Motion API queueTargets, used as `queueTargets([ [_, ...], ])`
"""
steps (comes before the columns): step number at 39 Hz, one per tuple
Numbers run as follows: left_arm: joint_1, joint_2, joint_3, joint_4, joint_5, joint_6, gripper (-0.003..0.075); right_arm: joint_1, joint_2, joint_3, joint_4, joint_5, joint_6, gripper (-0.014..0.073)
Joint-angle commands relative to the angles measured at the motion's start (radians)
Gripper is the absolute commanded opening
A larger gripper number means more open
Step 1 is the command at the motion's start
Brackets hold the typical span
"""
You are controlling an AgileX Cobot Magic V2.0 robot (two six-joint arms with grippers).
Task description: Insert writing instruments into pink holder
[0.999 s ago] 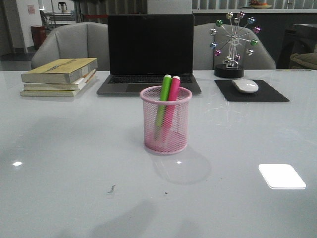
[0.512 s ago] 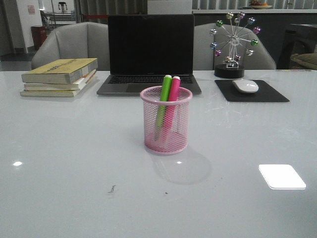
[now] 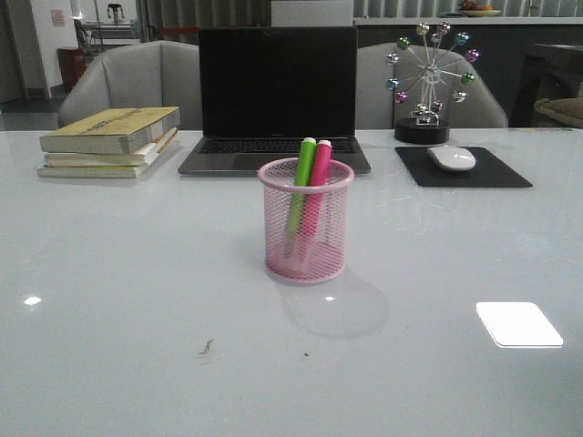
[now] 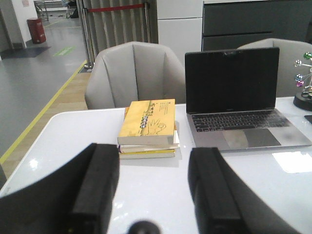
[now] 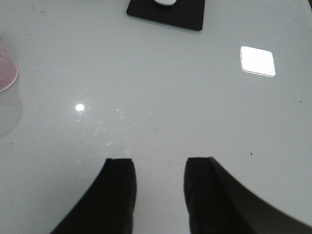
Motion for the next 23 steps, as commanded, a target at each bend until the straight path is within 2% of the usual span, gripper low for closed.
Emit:
queueTargets([
  [1,0.013,-0.061,0.021,-0.006,-0.038,-0.007,0.0391,-0.008,-0.002,-0.026,-0.013,-0.070,0.002,0.0378],
  [8,0.037,-0.127,0.078,-0.006,0.018,-0.007,0.0390,-0.008,-0.002,-0.026,-0.013,-0.070,0.002,0.0378],
  [23,0.040,-0.135,0.091,-0.006,0.006,-0.007,0.0384,-0.008,-0.002,-0.026,-0.013,-0.070,0.002,0.0378],
])
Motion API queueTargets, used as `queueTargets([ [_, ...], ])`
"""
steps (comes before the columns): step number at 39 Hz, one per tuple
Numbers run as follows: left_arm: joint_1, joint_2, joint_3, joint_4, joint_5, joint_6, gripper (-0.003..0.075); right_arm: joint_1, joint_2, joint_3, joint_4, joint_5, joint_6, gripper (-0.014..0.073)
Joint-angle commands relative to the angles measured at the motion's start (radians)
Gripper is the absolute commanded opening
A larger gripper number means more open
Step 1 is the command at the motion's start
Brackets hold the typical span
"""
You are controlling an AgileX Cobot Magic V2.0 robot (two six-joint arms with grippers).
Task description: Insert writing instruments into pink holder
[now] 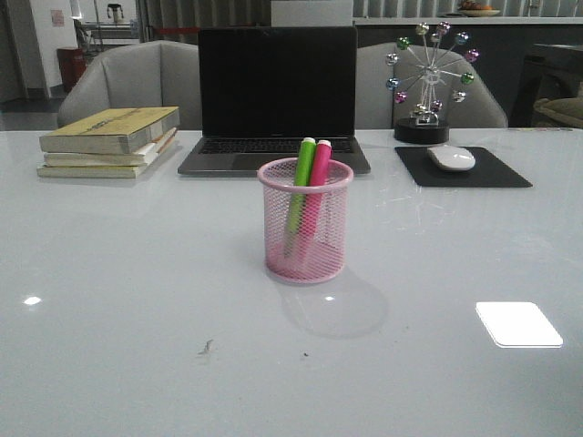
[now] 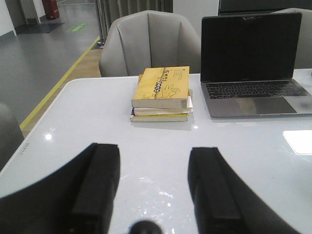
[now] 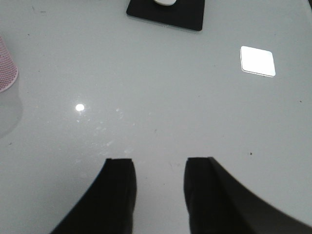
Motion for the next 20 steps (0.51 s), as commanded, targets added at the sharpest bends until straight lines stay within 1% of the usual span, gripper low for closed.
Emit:
queueTargets([
  [1,0.000,0.003,-0.028,-0.005,-0.081,-0.007,0.0384,-0.008,-0.002,-0.026,-0.013,-0.070,0.002,0.0378],
  [6,0.000,0.003,-0.028,-0.005,-0.075,-0.007,0.0384,-0.008,-0.002,-0.026,-0.010,-0.068,0.002,0.0371],
  [9,0.000,0.003,-0.028,-0.005,-0.075,-0.007,0.0384,-0.008,-0.002,-0.026,-0.002,-0.066,0.002,0.0342],
  [17,0.000,0.003,-0.028,-0.005,-0.075,-0.007,0.0384,-0.008,-0.002,-0.026,0.019,-0.066,0.002,0.0164],
  [20,0.000,0.003,-0.028,-0.005,-0.075,-0.007,0.0384,-0.008,-0.002,-0.026,0.018,-0.067,0.002,0.0111],
])
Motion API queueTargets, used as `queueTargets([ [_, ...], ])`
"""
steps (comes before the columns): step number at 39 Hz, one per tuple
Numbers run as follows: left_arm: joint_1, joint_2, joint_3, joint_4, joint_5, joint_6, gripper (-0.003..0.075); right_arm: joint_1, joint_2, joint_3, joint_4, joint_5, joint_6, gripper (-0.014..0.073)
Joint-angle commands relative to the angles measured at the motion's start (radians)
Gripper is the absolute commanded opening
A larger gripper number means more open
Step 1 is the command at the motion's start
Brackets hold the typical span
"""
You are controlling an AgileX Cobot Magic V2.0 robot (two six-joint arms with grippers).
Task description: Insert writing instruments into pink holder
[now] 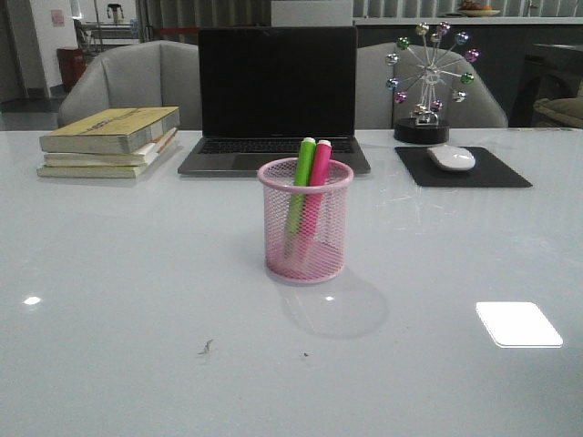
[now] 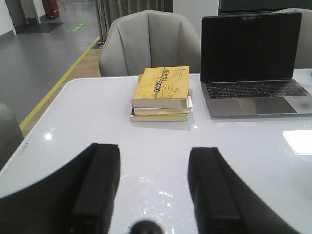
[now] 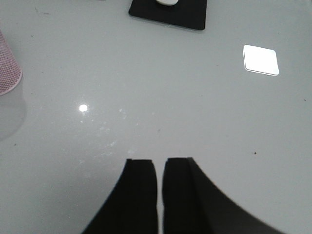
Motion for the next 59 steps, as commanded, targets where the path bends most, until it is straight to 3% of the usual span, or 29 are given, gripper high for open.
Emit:
queueTargets([
  [1,0.000,0.003,-0.028,-0.002,-0.075,-0.007,0.0384,-0.008,-0.002,-0.026,0.001,-0.069,0.002,0.0096],
  [7,0.000,0.003,-0.028,-0.002,-0.075,-0.007,0.0384,-0.008,-0.002,-0.026,0.001,-0.069,0.002,0.0021],
  [40,0.000,0.003,-0.028,-0.002,-0.075,-0.007,0.0384,-0.008,-0.008,-0.026,-0.059,-0.067,-0.009,0.0022],
  [52,0.000,0.004,-0.028,-0.002,-0.075,-0.007,0.0384,-0.007,-0.278,0.023,-0.023,-0.092,-0.009,0.0022],
  [59,0.000,0.004,-0.028,-0.002,-0.075,-0.007,0.0384,-0.007,-0.504,0.103,0.147,-0.090,-0.009,0.0022],
])
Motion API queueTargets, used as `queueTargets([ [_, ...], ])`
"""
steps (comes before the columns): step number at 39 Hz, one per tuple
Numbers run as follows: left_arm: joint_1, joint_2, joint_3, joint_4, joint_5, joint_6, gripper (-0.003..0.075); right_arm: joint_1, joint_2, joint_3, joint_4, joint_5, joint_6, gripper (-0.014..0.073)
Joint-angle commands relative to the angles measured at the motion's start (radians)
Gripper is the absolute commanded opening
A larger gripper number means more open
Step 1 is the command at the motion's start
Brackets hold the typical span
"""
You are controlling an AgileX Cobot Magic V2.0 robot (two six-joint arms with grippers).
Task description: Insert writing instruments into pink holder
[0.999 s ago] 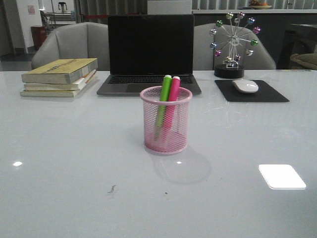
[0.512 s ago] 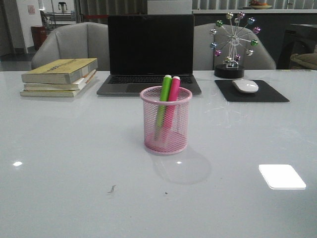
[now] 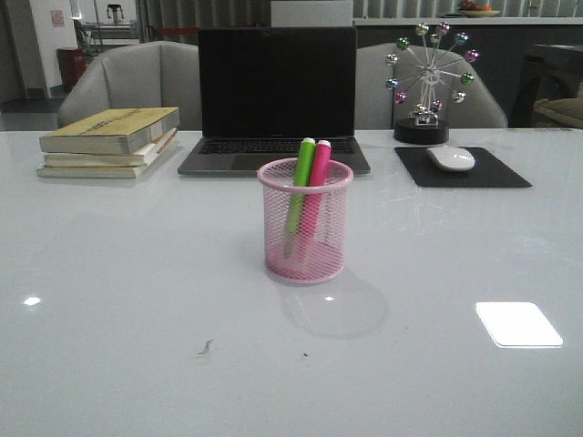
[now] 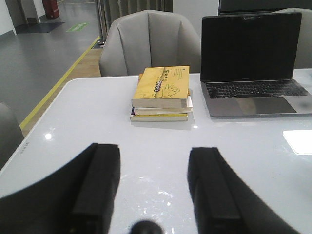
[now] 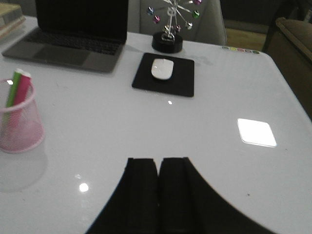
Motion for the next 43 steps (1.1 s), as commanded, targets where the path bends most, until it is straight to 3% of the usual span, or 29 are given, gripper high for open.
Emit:
queueTargets([
  [1,0.000,0.004,-0.028,-0.002,-0.076,-0.007,0.0384,-0.007,-0.073,0.007,0.093,-0.086,-0.007,0.0022],
  [7,0.000,0.004,-0.028,-0.002,-0.076,-0.007,0.0384,-0.007,-0.184,0.078,0.105,-0.089,-0.007,0.0022],
  [15,0.000,0.004,-0.028,-0.002,-0.076,-0.007,0.0384,-0.007,-0.178,0.187,0.104,-0.131,-0.007,0.0022],
  [29,0.000,0.004,-0.028,-0.002,-0.076,-0.007,0.0384,-0.008,-0.178,0.464,-0.007,-0.626,-0.007,0.0022],
  [43,0.000,0.004,-0.028,-0.002,-0.076,-0.007,0.0384,-0.008,-0.179,0.461,-0.007,-0.503,-0.007,0.0022],
])
